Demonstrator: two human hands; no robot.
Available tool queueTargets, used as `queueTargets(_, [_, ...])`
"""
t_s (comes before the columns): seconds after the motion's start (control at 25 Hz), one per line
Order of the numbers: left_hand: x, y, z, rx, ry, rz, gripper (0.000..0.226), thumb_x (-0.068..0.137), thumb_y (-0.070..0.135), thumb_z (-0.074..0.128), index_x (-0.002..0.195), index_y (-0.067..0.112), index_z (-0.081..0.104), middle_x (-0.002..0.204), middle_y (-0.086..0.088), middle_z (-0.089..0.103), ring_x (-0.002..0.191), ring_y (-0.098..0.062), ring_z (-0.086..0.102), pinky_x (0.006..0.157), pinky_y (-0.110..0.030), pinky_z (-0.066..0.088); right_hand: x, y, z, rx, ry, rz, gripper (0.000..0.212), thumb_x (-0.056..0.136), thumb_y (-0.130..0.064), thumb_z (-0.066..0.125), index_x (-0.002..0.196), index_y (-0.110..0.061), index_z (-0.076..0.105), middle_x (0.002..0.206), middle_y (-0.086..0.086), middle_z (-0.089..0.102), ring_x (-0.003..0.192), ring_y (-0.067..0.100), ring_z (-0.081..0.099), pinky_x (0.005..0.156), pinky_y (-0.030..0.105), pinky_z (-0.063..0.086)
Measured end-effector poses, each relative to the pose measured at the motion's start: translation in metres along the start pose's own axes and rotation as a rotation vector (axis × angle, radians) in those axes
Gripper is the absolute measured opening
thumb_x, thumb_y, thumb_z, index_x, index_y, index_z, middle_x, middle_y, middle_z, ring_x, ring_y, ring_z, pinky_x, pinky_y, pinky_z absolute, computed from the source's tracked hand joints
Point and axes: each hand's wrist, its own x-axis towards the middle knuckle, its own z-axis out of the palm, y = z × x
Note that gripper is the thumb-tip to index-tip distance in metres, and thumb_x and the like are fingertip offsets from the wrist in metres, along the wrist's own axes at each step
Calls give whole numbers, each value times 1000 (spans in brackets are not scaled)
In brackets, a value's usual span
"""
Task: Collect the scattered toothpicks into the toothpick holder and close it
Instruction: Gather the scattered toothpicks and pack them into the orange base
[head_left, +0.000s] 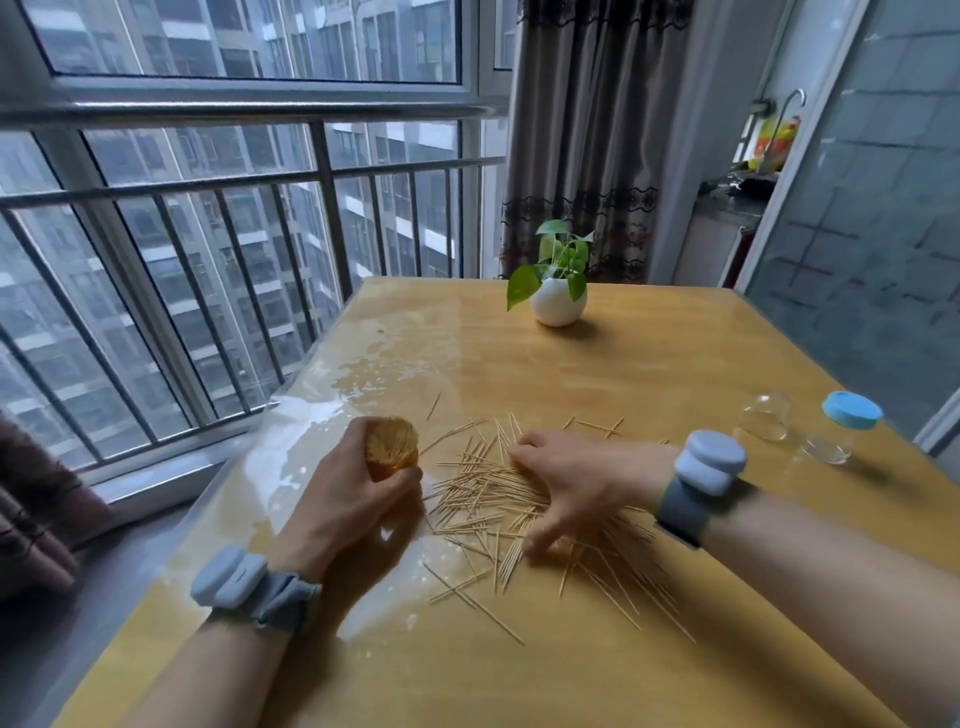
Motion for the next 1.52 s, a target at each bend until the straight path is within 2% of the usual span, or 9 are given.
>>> queueTargets(0.44, [3, 27, 11, -123, -56, 110, 65, 72, 33, 86, 127, 25, 51, 99, 9, 67, 87, -2, 65, 73, -11, 51, 7, -24, -14, -56, 30, 13, 25, 88, -35, 69, 103, -15, 68, 101, 5, 66, 90, 21, 57, 70, 29, 43])
queueTargets(0.52, [12, 36, 12, -162, -51, 95, 79, 70, 33, 87, 135, 22, 45, 103, 7, 66, 90, -3, 66, 75, -7, 47, 7, -27, -14, -99, 30, 7, 20, 90, -31, 65, 99, -14, 69, 96, 6, 67, 84, 24, 58, 66, 29, 42])
queueTargets(0.72, [32, 53, 26, -207, -28, 89, 91, 68, 35, 88, 143, 20, 38, 113, -3, 66, 95, -13, 68, 86, -24, 53, 11, -26, -17, -153, 10, -59, 15, 91, -23, 58, 90, -12, 67, 79, 4, 61, 71, 22, 53, 53, 27, 35])
queueTargets(0.92, [27, 55, 46, -247, 24, 98, 87, 69, 36, 87, 141, 23, 40, 97, 9, 66, 90, -7, 67, 80, -19, 52, 4, 4, -7, 104, 36, -37, 24, 91, -32, 57, 72, -18, 55, 63, -4, 50, 60, 17, 48, 56, 32, 40])
queueTargets(1.0, [24, 51, 48, -245, 7, 89, 87, 69, 37, 87, 141, 25, 41, 98, 7, 67, 91, -8, 67, 84, -24, 55, -4, 20, -5, 249, 107, -27, 24, 90, -27, 61, 70, -15, 57, 62, -5, 50, 56, 11, 44, 55, 27, 37])
queueTargets(1.08, [21, 52, 50, -239, -20, 109, 86, 69, 37, 87, 141, 26, 41, 102, 5, 67, 91, -4, 66, 79, -11, 51, -15, 31, -6, 523, 245, -53, 19, 91, -19, 65, 72, -15, 63, 62, -7, 54, 55, 6, 46, 54, 21, 36])
queueTargets(1.28, [12, 66, 65, -192, -105, 209, 79, 67, 38, 87, 135, 26, 48, 107, 10, 64, 86, 11, 59, 74, -2, 43, -20, 31, 1, 1368, 787, -92, 15, 96, -15, 60, 82, -17, 64, 59, -10, 46, 52, 8, 36, 48, 23, 32])
queueTargets(1.4, [8, 68, 73, -199, -143, 251, 72, 66, 41, 87, 129, 27, 53, 102, 13, 67, 86, 6, 63, 77, -12, 51, -11, 18, 7, 1342, 998, -62, 14, 97, -23, 60, 83, -22, 64, 61, -10, 50, 56, 8, 41, 52, 26, 36])
queueTargets(1.52, [7, 69, 74, -235, -145, 280, 63, 67, 39, 87, 121, 26, 57, 97, 11, 69, 86, 2, 66, 78, -20, 54, -7, 10, 19, 1099, 1021, -50, 12, 96, -22, 61, 86, -17, 63, 68, -1, 61, 61, 16, 54, 55, 33, 46])
